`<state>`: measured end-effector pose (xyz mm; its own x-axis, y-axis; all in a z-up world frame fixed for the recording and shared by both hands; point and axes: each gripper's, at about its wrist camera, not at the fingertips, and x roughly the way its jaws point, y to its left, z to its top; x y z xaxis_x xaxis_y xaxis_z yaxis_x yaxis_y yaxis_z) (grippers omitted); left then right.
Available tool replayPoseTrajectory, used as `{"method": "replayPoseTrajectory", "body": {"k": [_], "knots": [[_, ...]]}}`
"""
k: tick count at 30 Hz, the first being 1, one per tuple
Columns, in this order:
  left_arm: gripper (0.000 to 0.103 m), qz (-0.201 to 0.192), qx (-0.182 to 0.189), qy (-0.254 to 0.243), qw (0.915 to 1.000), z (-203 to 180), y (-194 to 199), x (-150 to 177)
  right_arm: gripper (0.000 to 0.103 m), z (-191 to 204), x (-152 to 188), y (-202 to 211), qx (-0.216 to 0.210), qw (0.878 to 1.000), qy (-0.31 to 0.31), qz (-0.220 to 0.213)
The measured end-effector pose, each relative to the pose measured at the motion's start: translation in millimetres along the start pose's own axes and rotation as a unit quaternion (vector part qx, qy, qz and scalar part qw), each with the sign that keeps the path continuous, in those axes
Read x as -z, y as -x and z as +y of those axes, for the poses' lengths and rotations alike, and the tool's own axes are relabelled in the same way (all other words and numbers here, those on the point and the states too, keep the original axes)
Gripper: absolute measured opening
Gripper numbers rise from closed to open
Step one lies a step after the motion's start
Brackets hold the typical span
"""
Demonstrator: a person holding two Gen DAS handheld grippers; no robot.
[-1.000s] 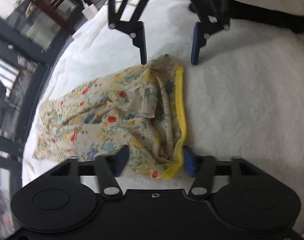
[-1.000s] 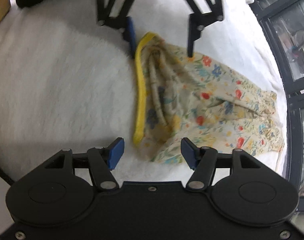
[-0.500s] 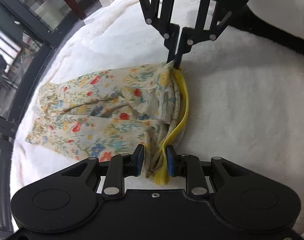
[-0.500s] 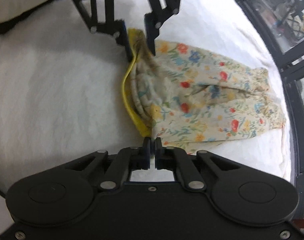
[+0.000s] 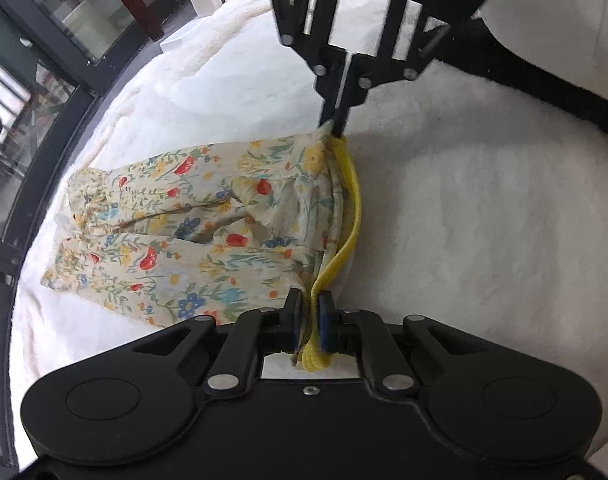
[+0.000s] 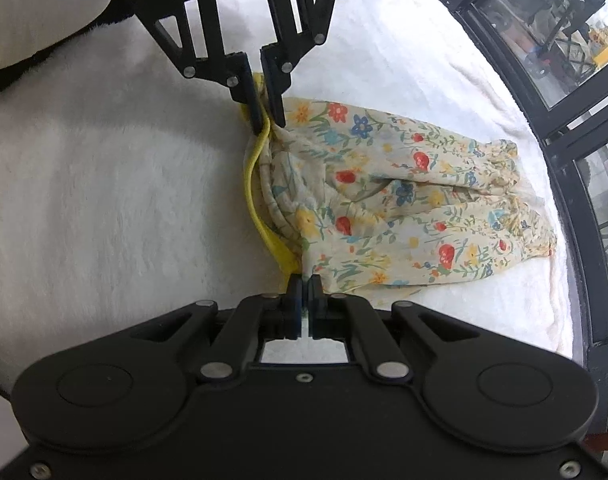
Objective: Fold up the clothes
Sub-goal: 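Grasp the yellow hem with the left gripper while the right gripper grasps beside it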
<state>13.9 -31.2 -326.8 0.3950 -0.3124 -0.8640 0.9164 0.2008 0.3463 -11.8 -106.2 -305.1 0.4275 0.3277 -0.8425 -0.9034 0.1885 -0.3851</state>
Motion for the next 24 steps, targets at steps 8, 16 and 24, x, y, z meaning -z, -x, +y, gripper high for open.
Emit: {"method": "replayPoseTrajectory", "body": {"k": [8, 16, 24], "knots": [[0.009, 0.015, 0.019, 0.014, 0.9996, -0.5, -1.1, -3.1, 0.003, 5.6, 2.3, 1.9, -0.003, 1.0, 0.003, 0.007], [0.009, 0.023, 0.031, 0.027, 0.9989, -2.6, 0.4, -3.2, 0.003, 10.7, 7.2, 2.1, -0.014, 1.0, 0.015, 0.01], [0.009, 0.03, 0.075, 0.028, 0.9964, -17.0, 4.8, -3.4, 0.003, 13.2, 11.1, 2.6, -0.02, 0.999, 0.03, 0.012]]}}
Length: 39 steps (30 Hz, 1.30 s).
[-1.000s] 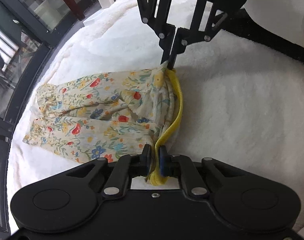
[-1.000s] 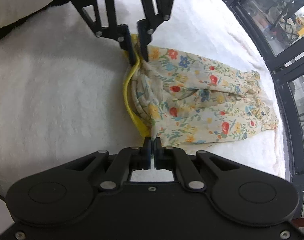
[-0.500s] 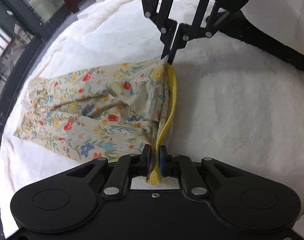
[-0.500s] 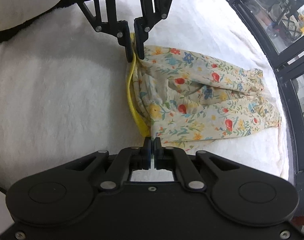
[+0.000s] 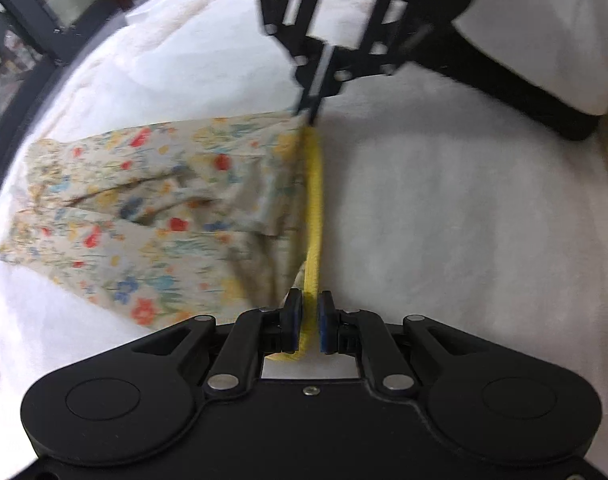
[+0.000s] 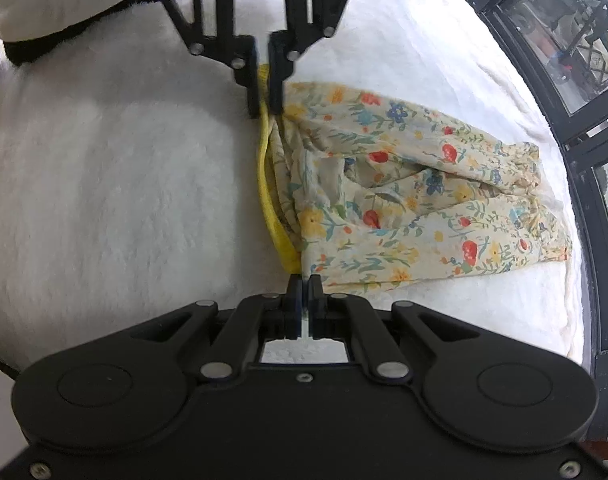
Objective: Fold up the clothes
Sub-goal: 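Grasp the yellow hem with the left gripper while the right gripper grasps beside it, then lift the yellow hem with both grippers and fold it over the dress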
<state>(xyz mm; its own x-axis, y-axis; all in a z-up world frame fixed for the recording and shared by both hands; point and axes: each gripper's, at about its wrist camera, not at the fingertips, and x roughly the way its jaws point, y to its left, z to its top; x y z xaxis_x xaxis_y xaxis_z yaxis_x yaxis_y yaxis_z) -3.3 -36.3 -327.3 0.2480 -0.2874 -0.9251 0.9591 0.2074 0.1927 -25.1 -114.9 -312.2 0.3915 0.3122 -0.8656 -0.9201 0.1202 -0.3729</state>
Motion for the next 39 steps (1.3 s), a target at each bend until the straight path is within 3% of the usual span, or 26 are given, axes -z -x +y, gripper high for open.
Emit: {"method": "replayPoseTrajectory", "body": {"k": [5, 8, 9, 10, 12, 13, 22, 27, 30, 32, 33, 34, 36, 37, 39], "knots": [[0.009, 0.002, -0.006, 0.002, 1.0, -3.9, 4.4, 3.7, 0.003, -2.7, 1.4, 2.0, -0.002, 1.0, 0.002, -0.002], [0.012, -0.002, -0.033, -0.034, 0.9989, -11.3, 9.0, 6.8, 0.003, -4.3, 1.8, 1.6, -0.002, 1.0, 0.002, -0.003], [0.021, 0.005, -0.046, -0.063, 0.997, -17.5, 8.9, 9.2, 0.003, -5.9, 1.8, 1.7, -0.004, 1.0, -0.003, -0.004], [0.037, 0.01, -0.055, -0.084, 0.9949, -22.8, 8.0, 11.2, 0.003, -8.8, 2.0, 2.0, -0.006, 1.0, -0.012, -0.005], [0.053, 0.009, -0.079, -0.116, 0.9901, -31.8, 4.5, 16.2, 0.003, -13.5, 2.1, 2.1, -0.008, 1.0, -0.029, -0.006], [0.054, 0.008, -0.092, -0.128, 0.9875, -35.2, 2.6, 18.5, 0.003, -15.8, 2.1, 2.2, -0.008, 0.999, -0.036, -0.007], [0.054, 0.012, -0.126, -0.155, 0.9799, -20.6, -3.8, 18.5, 0.003, -32.7, 2.9, 1.7, -0.012, 0.998, -0.063, -0.005], [0.052, 0.014, -0.095, -0.107, 0.9896, -5.2, -7.0, 14.0, 0.003, -43.0, 2.2, -0.6, -0.011, 0.997, -0.071, 0.0], [0.016, 0.017, -0.053, -0.043, 0.9975, 7.9, -11.3, 11.9, 0.003, -49.3, 0.4, -2.8, -0.011, 0.997, -0.078, 0.001], [0.013, 0.015, -0.031, 0.017, 0.9993, 21.5, -10.1, 12.5, 0.004, -52.3, -0.8, -3.7, -0.011, 0.997, -0.082, 0.002], [0.011, 0.012, -0.022, 0.049, 0.9985, 30.3, -9.0, 13.7, 0.01, -53.5, -1.4, -4.0, -0.005, 0.996, -0.085, 0.004], [0.011, 0.01, -0.017, 0.071, 0.9973, 36.4, -8.4, 15.0, 0.025, -53.8, -1.5, -3.0, -0.001, 0.997, -0.083, 0.008], [0.011, 0.007, -0.01, 0.098, 0.9951, 44.5, -7.4, 17.3, 0.044, -51.2, -1.5, 2.1, 0.006, 0.998, -0.069, 0.004], [0.011, 0.006, -0.006, 0.11, 0.9939, 48.5, -6.9, 17.9, 0.06, -47.8, -1.4, 5.2, 0.007, 0.998, -0.057, -0.001], [0.011, 0.003, -0.003, 0.124, 0.9923, 50.6, -6.9, 16.3, 0.066, -36.0, -2.2, 12.3, 0.003, 1.0, -0.021, -0.014]]}}
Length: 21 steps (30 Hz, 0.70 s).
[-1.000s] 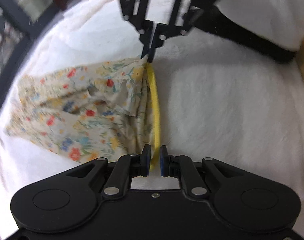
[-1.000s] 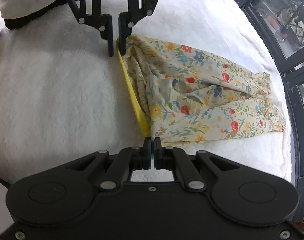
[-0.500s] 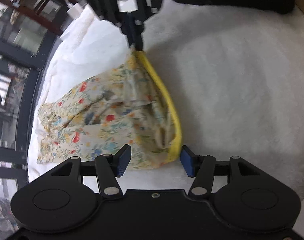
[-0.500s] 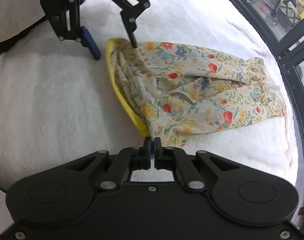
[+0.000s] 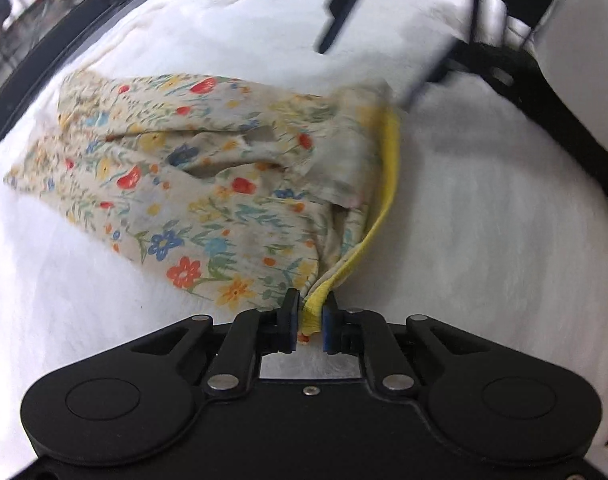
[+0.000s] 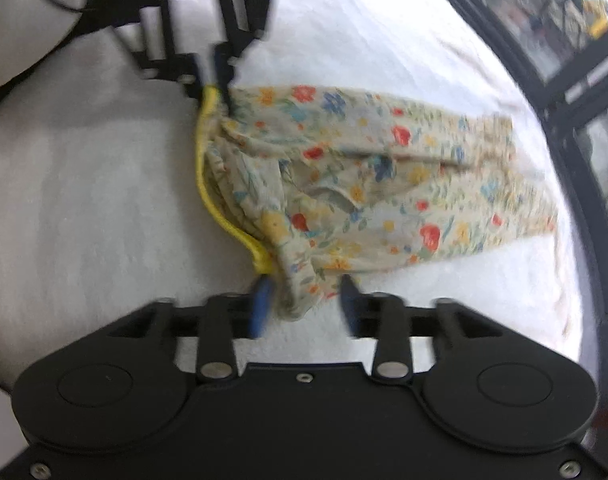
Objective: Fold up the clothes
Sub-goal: 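Lift the yellow hem with both grippers and fold it over the dress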
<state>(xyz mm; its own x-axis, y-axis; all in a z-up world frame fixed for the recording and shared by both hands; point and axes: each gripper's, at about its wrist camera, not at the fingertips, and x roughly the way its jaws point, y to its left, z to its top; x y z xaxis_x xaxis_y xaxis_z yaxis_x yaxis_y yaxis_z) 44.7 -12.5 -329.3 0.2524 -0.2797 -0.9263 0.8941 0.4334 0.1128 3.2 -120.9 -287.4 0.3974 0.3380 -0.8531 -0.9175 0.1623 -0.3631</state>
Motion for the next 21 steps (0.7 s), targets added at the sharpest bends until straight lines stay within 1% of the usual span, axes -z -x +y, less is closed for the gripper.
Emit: {"method": "replayPoseTrajectory", "body": {"k": [5, 7, 8, 9, 10, 11, 12, 14, 17, 20, 21], "knots": [[0.011, -0.019, 0.006, 0.04, 0.999, 12.8, 10.7, -5.4, 0.065, 26.0, -2.9, -7.3, -0.003, 0.999, 0.051, 0.003], [0.011, -0.036, 0.015, 0.063, 0.9972, 21.0, 19.8, -6.6, 0.063, 40.0, -3.2, -17.5, 0.022, 0.996, 0.084, 0.007], [0.011, -0.042, 0.021, 0.071, 0.9964, 23.7, 23.1, -7.2, 0.059, 42.5, -2.7, -21.9, 0.038, 0.995, 0.089, 0.006], [0.011, -0.05, 0.028, 0.081, 0.9951, 27.5, 27.7, -8.9, 0.042, 41.7, -2.6, -23.7, 0.043, 0.995, 0.085, 0.004], [0.011, -0.056, 0.03, 0.085, 0.9943, 30.2, 30.3, -10.7, 0.032, 37.4, -1.9, -26.3, 0.049, 0.996, 0.07, 0.0], [0.011, -0.061, 0.028, 0.087, 0.994, 32.2, 32.3, -12.3, 0.024, 34.3, -1.5, -26.9, 0.05, 0.997, 0.059, -0.003], [0.011, -0.067, 0.022, 0.089, 0.9935, 35.0, 35.6, -14.0, 0.01, 25.9, 0.0, -25.6, 0.05, 0.998, 0.035, -0.012], [0.011, -0.076, 0.013, 0.093, 0.9926, 41.6, 40.8, -18.2, 0.01, 16.9, 0.5, -18.5, 0.059, 0.998, 0.02, -0.022], [0.011, -0.075, 0.004, 0.092, 0.9929, 51.3, 45.5, -24.0, 0.01, 2.9, -0.9, -6.2, 0.052, 0.998, 0.006, -0.028], [0.011, -0.071, -0.015, 0.061, 0.9955, 69.0, 48.0, -35.4, 0.01, -19.2, -4.0, 3.2, 0.038, 0.999, -0.006, -0.029], [0.011, -0.07, -0.02, 0.053, 0.9959, 76.8, 48.6, -40.1, 0.01, -38.3, -6.9, 5.2, 0.034, 0.999, -0.006, -0.028]]}}
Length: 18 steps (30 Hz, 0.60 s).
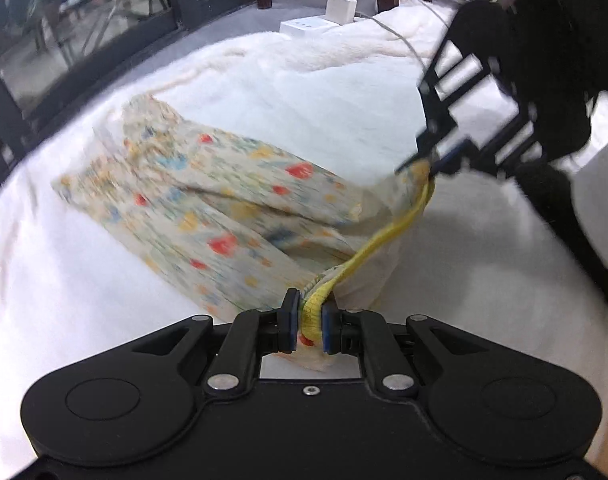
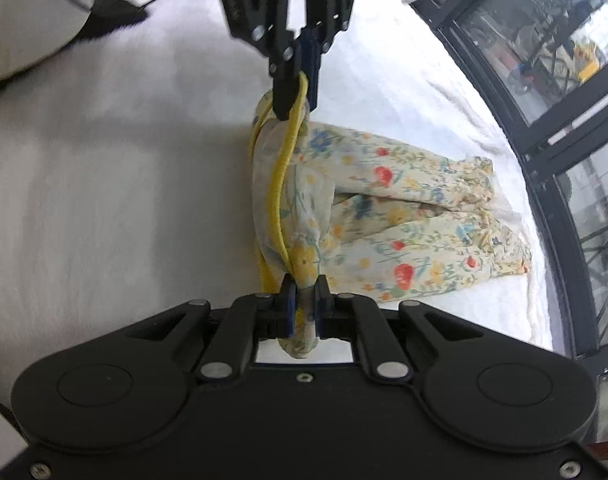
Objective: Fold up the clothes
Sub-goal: 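Lift the yellow hem with both grippers and fold it over the dress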
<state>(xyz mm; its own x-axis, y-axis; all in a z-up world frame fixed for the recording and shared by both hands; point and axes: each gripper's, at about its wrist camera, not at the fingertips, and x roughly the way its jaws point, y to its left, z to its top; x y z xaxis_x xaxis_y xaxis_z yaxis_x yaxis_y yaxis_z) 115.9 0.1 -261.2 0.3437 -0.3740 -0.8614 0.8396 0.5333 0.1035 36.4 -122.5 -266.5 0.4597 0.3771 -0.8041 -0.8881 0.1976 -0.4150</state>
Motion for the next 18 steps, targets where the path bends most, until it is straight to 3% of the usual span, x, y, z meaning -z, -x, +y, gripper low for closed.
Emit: {"method": "replayPoseTrajectory", "body": {"k": [6, 11, 14, 18], "knots": [[0.011, 0.009, -0.032, -0.022, 0.9992, 52.3, -19.8, -30.2, 0.01, -80.8, -11.1, -32.8, -0.008, 0.999, -0.032, 0.011], [0.012, 0.034, -0.119, -0.015, 0.9922, 89.5, -66.8, -45.5, 0.011, -133.3, -15.9, -99.6, 0.026, 0.997, -0.054, 0.048], [0.013, 0.062, -0.148, 0.003, 0.987, 101.5, -86.3, -47.7, 0.028, -151.5, -17.1, -126.6, 0.076, 0.991, -0.092, 0.062], [0.017, 0.041, -0.187, 0.019, 0.9814, 103.2, -71.7, -41.5, 0.048, -157.8, -15.3, -121.0, 0.148, 0.983, -0.1, 0.053]]}}
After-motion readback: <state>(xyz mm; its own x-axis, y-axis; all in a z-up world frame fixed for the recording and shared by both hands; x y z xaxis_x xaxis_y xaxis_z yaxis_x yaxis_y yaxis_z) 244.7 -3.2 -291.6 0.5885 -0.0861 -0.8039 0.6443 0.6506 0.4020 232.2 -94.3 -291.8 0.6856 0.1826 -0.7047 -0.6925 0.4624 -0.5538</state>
